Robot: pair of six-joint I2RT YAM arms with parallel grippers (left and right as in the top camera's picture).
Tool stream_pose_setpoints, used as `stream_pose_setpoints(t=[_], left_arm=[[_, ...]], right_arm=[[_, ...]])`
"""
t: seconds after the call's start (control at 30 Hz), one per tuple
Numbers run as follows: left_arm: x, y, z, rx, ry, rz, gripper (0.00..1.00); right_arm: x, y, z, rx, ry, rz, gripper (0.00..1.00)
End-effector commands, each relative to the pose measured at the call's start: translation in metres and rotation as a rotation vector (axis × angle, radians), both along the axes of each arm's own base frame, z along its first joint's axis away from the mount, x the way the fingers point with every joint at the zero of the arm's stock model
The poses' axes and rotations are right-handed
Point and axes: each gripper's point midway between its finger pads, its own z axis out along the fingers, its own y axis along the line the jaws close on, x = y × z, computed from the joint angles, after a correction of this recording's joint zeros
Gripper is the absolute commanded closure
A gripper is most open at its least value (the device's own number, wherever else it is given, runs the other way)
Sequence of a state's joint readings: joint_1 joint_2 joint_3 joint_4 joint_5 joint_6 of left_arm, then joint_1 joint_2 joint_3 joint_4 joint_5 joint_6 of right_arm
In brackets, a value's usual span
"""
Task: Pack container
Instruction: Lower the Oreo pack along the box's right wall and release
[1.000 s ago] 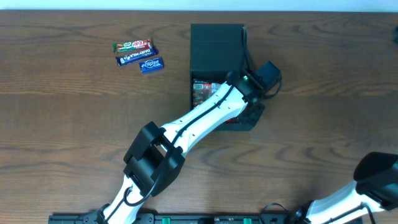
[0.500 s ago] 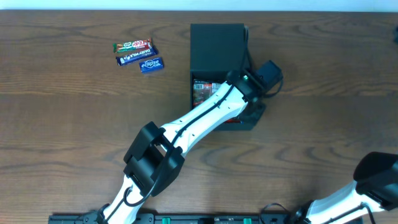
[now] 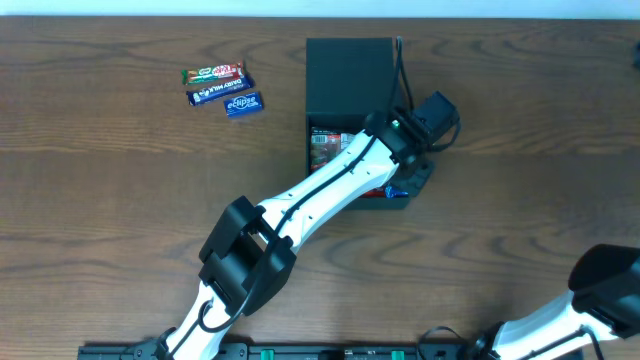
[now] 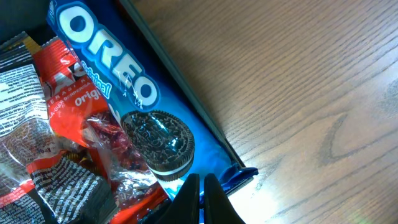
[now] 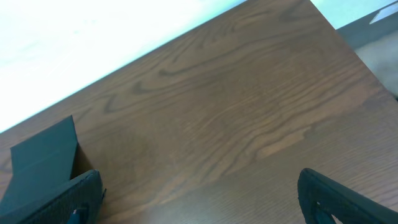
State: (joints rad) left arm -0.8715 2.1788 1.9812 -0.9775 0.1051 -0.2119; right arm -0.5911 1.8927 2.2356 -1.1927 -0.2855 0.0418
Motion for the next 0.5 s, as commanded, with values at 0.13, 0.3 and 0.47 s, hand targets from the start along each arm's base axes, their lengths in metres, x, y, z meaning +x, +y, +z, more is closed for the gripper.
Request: stream_pose_setpoints(t=[0.13, 0.3, 0.47], left_arm=[[-0.010, 0.008, -0.023, 0.053, 0.054, -0.035, 0.94], [-0.014, 0.010, -0.032, 0.066, 0.068, -0.054, 0.94], [-0.021, 0.018, -0.051, 0.101, 0.105, -0.054, 0.94]], right_arm=[[0.003, -0.005, -0.014, 0.034, 0.021, -0.011, 0.01], [0.004, -0.005, -0.015, 0.034, 0.022, -0.011, 0.01], [0.004, -0.005, -0.016, 0.036, 0.024, -0.011, 0.01]])
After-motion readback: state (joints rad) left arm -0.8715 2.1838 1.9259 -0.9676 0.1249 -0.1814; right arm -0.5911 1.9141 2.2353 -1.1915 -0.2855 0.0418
